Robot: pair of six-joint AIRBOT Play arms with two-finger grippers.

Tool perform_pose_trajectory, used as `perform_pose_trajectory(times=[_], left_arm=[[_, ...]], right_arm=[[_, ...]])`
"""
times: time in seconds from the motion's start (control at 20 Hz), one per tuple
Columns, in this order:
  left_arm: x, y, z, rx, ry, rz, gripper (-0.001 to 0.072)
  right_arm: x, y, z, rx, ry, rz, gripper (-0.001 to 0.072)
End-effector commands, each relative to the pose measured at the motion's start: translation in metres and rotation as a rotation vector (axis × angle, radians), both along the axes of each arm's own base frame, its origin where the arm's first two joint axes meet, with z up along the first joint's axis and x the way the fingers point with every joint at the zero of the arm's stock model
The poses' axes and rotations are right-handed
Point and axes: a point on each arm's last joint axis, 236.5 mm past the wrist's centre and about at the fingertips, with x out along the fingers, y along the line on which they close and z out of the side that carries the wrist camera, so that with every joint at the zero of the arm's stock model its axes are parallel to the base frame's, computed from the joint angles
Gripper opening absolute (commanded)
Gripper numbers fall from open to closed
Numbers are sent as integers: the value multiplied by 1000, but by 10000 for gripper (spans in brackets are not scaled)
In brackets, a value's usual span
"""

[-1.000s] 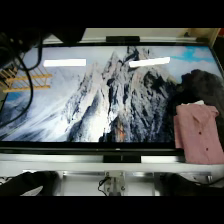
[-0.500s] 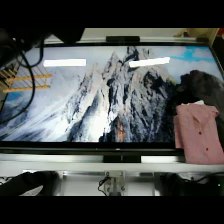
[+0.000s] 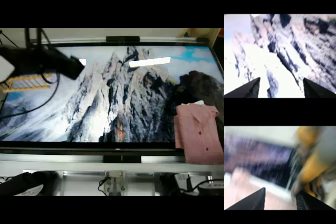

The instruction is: Fold the shirts.

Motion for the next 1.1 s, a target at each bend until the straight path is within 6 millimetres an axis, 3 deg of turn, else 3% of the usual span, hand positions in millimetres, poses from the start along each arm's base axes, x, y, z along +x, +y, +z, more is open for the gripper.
perform_pose_trajectory(times=[0.0,0.2,0.3,0.5,0.65,0.85,1.05], left_arm=[[-34,62,-85,266,327,161,612],[-65,80,-154,348,525,229,613],[-72,84,-170,353,568,268,614],[-60,86,-169,295,546,335,614],[-57,89,-169,289,542,343,614],[-57,89,-169,289,542,344,615],[-57,89,-169,289,542,344,614]], right_arm=[[27,53,-51,164,211,213,503],[61,86,-86,182,364,423,502],[76,104,-104,203,396,512,502],[97,131,-129,206,444,658,503],[114,141,-130,167,438,726,503],[121,159,-132,157,464,820,503],[119,183,-148,241,551,903,503]])
